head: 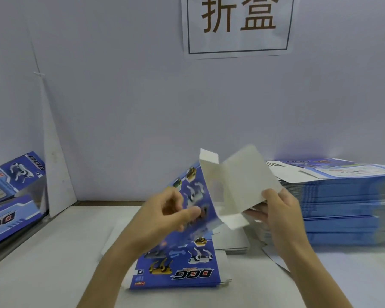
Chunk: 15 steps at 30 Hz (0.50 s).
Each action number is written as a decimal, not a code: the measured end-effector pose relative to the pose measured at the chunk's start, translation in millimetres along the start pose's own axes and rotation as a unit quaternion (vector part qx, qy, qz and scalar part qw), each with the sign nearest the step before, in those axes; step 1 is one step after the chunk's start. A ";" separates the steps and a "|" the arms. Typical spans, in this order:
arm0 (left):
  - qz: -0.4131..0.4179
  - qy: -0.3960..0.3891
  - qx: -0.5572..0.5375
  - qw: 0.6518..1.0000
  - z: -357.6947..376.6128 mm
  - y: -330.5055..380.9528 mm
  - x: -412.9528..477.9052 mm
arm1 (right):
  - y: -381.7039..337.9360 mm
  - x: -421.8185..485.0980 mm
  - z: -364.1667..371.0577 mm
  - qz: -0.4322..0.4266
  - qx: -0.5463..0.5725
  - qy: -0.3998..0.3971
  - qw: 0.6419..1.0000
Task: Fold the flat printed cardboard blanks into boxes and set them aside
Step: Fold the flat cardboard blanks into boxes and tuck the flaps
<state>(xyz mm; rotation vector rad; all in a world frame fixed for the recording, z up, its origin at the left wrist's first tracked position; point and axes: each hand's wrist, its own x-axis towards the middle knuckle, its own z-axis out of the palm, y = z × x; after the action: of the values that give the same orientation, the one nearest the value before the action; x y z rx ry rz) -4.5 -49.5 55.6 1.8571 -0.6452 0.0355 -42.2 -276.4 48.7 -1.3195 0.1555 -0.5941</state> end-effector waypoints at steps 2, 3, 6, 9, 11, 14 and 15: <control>0.040 0.023 0.046 0.998 -6.5 -1.2 -2.5 | -5.8 1.9 -5.7 -0.020 0.023 -0.010 0.999; 0.049 0.003 0.083 0.995 -5.8 -2.1 -3.6 | -8.4 2.7 -7.3 -0.027 0.029 -0.024 0.999; 0.045 -0.029 0.234 0.971 7.8 -12.4 -0.9 | -10.0 3.1 -5.9 -0.033 0.026 -0.072 0.997; 0.075 0.024 0.300 0.951 17.7 -16.9 2.9 | -11.5 0.4 -4.1 -0.022 0.051 -0.086 0.995; 0.123 0.069 0.261 0.955 16.1 -17.5 2.5 | -14.6 0.5 -5.7 -0.009 0.107 -0.090 0.990; 0.202 0.123 0.194 0.952 12.7 -15.9 -0.5 | -15.2 3.9 -4.4 0.012 0.178 -0.075 0.981; 0.213 0.125 0.203 0.948 14.1 -14.7 -0.8 | -13.7 4.3 -2.7 0.025 0.193 -0.067 0.979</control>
<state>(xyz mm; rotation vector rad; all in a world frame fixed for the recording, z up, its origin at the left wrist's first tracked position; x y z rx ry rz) -2.5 -58.1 37.3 2.0193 -0.8965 0.7245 -44.1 -282.5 61.8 -0.9700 -0.0370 -0.4626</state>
